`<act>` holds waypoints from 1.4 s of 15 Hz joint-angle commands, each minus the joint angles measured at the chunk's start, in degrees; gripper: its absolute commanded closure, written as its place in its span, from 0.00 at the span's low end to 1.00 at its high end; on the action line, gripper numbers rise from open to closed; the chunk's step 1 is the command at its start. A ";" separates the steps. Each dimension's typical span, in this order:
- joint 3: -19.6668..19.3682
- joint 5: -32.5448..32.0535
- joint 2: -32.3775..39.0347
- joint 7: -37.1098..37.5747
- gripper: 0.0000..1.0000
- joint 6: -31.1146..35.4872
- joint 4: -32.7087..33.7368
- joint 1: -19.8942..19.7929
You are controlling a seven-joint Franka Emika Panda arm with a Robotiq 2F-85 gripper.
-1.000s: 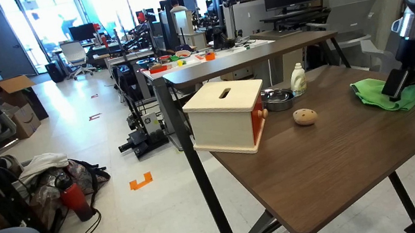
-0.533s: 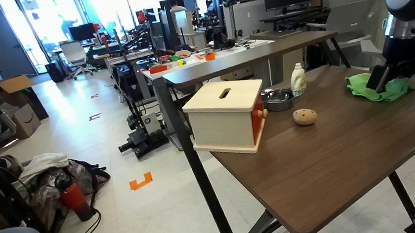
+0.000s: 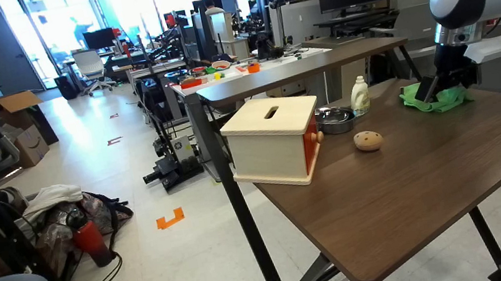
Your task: Use the green towel to wipe the right side of the table
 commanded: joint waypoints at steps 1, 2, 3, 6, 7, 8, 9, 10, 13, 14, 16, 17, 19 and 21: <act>-0.94 -0.57 4.10 1.91 0.00 -3.52 8.13 1.02; -0.79 -0.65 4.29 1.72 0.00 -3.44 8.65 1.10; -0.58 -0.78 4.35 1.32 0.00 -3.29 8.80 1.20; 0.77 -1.40 2.71 -0.82 0.00 -1.07 4.96 1.94; 1.50 -1.73 1.56 -1.88 0.00 -0.44 2.84 2.27; 2.16 -2.23 0.81 -2.87 0.00 -0.11 1.25 2.62; 2.59 -2.83 0.00 -3.72 0.00 0.46 -0.58 3.18; 3.04 -3.57 -1.12 -4.65 0.00 0.92 -2.66 3.69; 4.17 -4.94 -4.15 -6.80 0.00 1.29 -7.79 4.86; 4.54 -5.34 -5.39 -7.45 0.00 1.27 -9.79 5.19; 4.99 -6.24 -7.64 -8.63 0.00 1.37 -13.51 5.82; 5.22 -6.48 -8.59 -9.25 0.00 1.47 -15.17 6.02; 5.91 -6.94 -10.50 -10.47 0.00 1.85 -18.57 6.09; 6.49 -7.32 -12.50 -11.99 0.00 2.40 -22.25 6.03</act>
